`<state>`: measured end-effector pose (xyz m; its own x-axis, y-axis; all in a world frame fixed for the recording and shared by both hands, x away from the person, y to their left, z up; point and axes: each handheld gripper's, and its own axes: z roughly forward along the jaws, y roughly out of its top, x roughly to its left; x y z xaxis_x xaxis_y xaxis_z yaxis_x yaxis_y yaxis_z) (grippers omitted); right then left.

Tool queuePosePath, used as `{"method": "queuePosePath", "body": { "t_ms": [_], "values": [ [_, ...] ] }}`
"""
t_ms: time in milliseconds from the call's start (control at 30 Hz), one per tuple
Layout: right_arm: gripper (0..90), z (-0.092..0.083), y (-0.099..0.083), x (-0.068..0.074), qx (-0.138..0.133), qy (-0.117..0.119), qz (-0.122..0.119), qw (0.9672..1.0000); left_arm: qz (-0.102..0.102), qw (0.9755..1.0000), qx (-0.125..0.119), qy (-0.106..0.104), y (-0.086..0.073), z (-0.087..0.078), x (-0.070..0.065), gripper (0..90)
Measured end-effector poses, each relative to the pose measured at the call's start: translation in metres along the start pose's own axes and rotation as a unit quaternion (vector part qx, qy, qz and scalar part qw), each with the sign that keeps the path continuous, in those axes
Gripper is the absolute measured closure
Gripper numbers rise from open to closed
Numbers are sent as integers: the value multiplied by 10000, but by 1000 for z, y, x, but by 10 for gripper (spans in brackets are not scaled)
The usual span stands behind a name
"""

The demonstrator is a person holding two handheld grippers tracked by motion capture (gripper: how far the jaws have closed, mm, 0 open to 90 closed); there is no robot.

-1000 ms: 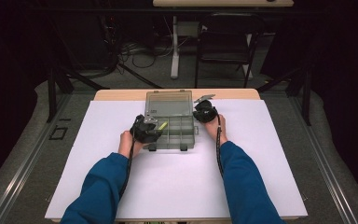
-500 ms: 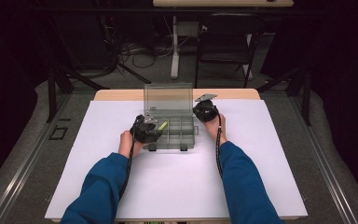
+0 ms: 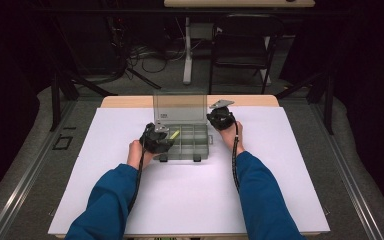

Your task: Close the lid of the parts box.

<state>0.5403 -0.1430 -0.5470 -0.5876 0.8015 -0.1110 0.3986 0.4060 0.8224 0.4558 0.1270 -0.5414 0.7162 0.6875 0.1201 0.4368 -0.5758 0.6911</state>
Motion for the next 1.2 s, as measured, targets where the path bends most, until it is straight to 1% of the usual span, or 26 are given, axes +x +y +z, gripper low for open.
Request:
{"method": "queuePosePath", "body": {
  "t_ms": [67, 133, 167, 333, 367, 467, 600, 800, 1033, 1200],
  "values": [
    [900, -1, 1, 0, -30, -10, -30, 10000, 1, 10000, 1, 1, 0, 0, 0, 556],
    [900, -2, 1, 0, -27, -20, -17, 10000, 1, 10000, 1, 2, 0, 0, 0, 556],
    [900, -2, 1, 0, -70, -4, -9, 10000, -3, 10000, 2, 4, 0, 0, 0, 556],
    [900, -6, 3, 0, -121, 12, -86, 9999, -17, 10000, 13, 19, 0, 0, -1, 555],
    [900, -6, 4, 0, -165, 7, -96, 9998, -18, 10000, 4, 25, 0, 0, -1, 555],
    [900, -8, 5, 0, -168, 8, -158, 9997, -14, 10000, 25, 26, 1, 0, -1, 554],
    [900, -9, 5, 0, -195, 11, -177, 9997, -28, 10000, 10, 43, 0, 0, -1, 549],
    [900, -13, 5, 0, -309, 49, -259, 9992, -77, 10000, -6, 5, 0, 0, 0, 542],
    [900, -16, 6, 0, -341, 96, -304, 9989, -163, 9999, -50, -18, -1, 0, 1, 533],
    [900, -18, 5, 1, -367, 121, -346, 9987, -170, 9998, -66, -48, -1, 0, 1, 524]
  ]
}}
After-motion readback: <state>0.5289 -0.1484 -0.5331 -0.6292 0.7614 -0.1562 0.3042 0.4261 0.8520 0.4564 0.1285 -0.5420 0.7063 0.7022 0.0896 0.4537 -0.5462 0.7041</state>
